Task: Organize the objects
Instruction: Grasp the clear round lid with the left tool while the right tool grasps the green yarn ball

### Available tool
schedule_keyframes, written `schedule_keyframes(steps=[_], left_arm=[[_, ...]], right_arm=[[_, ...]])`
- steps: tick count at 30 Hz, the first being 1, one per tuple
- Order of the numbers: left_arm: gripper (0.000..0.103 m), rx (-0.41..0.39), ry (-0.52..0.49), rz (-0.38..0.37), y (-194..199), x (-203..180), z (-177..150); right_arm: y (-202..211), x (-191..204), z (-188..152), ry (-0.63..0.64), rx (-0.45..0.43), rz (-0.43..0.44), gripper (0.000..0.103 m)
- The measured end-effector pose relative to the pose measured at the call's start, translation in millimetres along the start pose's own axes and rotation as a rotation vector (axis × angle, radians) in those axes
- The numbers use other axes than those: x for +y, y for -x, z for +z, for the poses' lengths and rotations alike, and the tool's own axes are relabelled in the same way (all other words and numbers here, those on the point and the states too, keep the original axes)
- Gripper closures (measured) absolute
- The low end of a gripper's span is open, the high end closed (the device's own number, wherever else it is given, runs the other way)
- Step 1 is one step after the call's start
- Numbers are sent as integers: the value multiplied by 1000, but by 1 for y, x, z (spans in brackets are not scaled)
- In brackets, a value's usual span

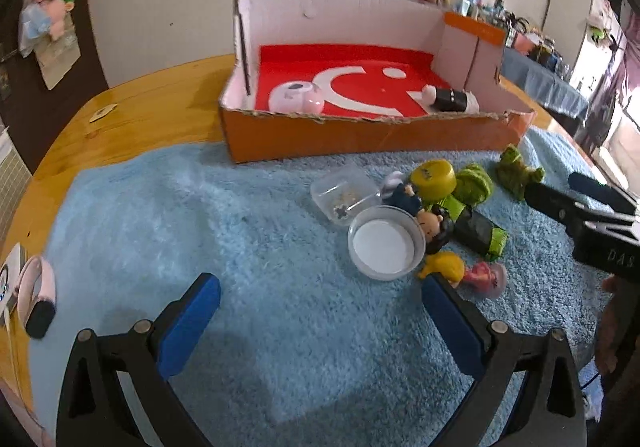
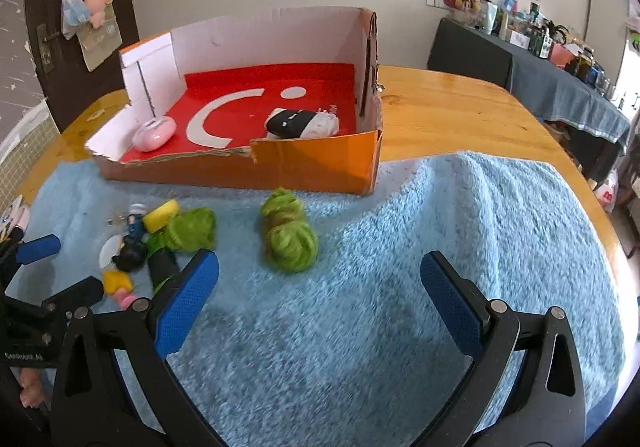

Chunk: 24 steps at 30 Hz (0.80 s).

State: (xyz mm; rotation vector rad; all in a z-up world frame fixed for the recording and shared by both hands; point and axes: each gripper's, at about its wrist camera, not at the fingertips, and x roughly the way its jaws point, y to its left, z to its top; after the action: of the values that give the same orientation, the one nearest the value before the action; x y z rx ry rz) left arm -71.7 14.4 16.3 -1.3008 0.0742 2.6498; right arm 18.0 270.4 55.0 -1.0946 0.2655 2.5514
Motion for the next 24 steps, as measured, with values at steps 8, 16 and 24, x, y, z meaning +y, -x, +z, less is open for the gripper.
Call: schedule_keyframes(steps=[8, 16, 24], left_arm=[[10, 17, -26, -33, -8, -1, 11], [50, -14, -14, -71, -4, -3, 15], [60, -35, 10, -102, 4, 0, 13]], right_arm=[[-16, -3, 13, -2, 58, 23, 7], [-24, 4, 8, 16, 88, 97, 72], [-10, 13, 8, 51, 39, 124, 78]])
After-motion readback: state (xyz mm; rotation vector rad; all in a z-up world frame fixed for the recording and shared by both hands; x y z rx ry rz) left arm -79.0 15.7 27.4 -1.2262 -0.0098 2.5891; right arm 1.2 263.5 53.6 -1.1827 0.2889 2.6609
